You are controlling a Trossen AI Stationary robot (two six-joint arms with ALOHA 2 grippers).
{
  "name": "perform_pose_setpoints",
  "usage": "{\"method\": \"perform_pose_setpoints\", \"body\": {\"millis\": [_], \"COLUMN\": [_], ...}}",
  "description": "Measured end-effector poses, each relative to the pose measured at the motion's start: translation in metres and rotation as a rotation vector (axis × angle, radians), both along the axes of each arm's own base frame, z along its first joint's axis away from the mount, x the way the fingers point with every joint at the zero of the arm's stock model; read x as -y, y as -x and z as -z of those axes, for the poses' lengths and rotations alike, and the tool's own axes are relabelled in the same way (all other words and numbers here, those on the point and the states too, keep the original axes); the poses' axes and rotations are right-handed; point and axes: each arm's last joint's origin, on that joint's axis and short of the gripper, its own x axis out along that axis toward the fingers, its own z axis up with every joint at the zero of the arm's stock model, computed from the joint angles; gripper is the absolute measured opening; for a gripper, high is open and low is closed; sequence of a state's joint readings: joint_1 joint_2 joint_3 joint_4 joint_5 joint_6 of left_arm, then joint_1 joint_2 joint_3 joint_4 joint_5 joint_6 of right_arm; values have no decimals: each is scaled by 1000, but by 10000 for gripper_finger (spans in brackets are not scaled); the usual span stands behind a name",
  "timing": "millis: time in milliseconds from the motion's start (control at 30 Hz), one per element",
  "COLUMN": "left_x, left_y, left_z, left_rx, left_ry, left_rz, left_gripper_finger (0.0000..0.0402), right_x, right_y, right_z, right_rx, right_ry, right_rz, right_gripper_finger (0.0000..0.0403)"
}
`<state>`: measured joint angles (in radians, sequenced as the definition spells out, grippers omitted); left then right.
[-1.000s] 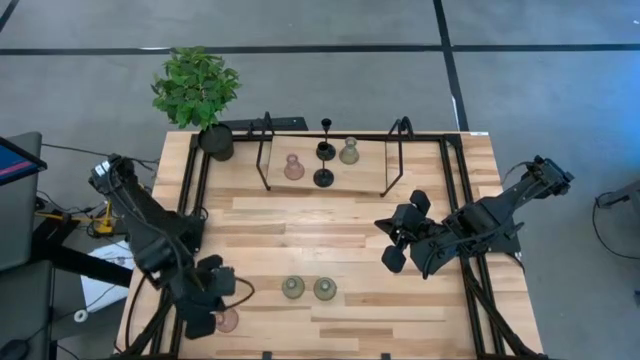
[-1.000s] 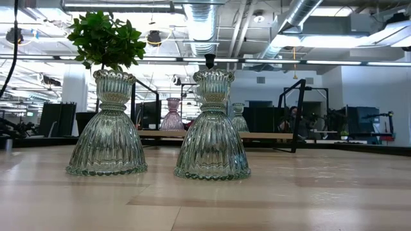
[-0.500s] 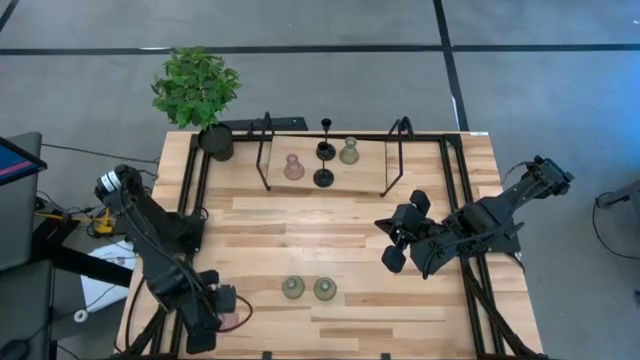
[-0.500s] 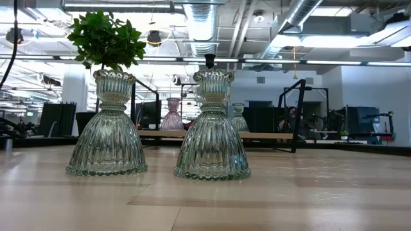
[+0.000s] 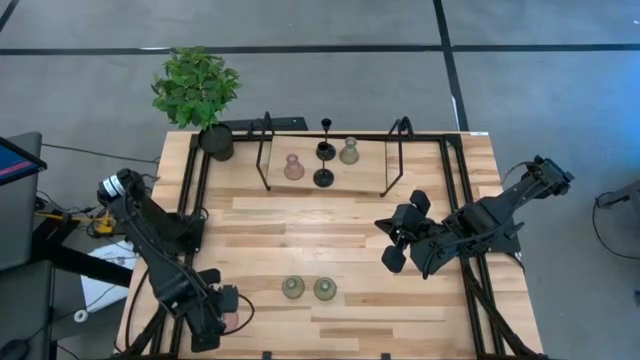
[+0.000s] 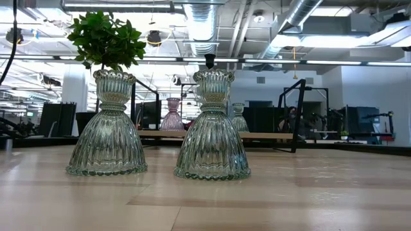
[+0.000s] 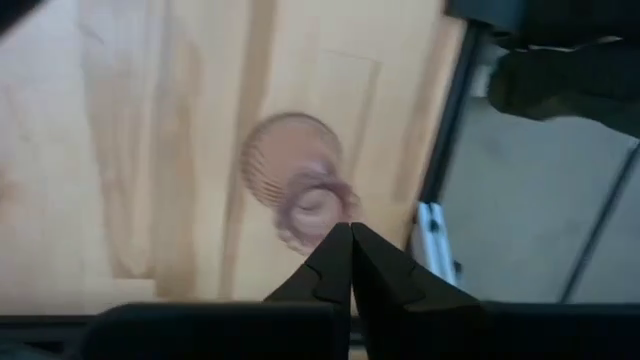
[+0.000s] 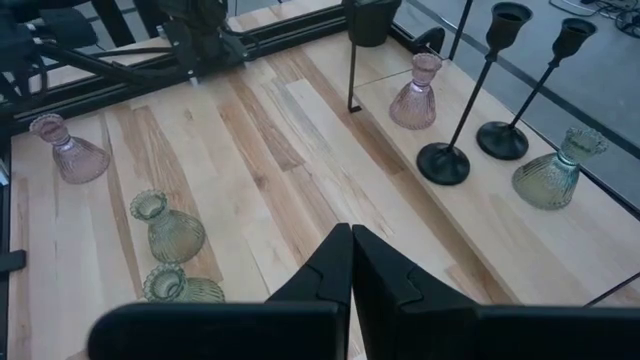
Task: Pick & Place candle stick holders
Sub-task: Put the pink candle holder on the shelf aligned with the pink candle holder
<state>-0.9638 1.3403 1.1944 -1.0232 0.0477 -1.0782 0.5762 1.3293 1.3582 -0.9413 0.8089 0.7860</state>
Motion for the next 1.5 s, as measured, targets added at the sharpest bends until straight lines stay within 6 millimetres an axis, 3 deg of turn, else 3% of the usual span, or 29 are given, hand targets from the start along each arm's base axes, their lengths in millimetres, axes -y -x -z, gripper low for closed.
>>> {"method": "perform_pose_setpoints", "body": {"millis": [333, 600, 800, 1067, 1433, 1500], "left_x": [-7, -4, -5, -7, -6, -6], "left_y": [2, 0, 0, 1, 0, 0], "left_z": [28, 30, 39, 53, 54, 53], "left_rx": [-51, -27, -11, -36, -17, -11], "left_ry": [-70, -39, -53, -56, -48, -38], "left_rz": [-9, -10, -22, -70, -84, -83], "left_gripper_finger": [115, 206, 233, 201, 40, 28], "right_x": [0, -1, -1, -1, -1, -1], "right_y": [0, 0, 0, 0, 0, 0], "right_z": [0, 0, 0, 1, 1, 1], "right_rx": [-3, -10, -10, -11, -11, -11], "right_ry": [-9, -18, -18, -17, -16, -16], "right_rz": [-7, -15, -15, -15, -15, -15], "right_gripper_finger": [0, 0, 0, 0, 0, 0]}}
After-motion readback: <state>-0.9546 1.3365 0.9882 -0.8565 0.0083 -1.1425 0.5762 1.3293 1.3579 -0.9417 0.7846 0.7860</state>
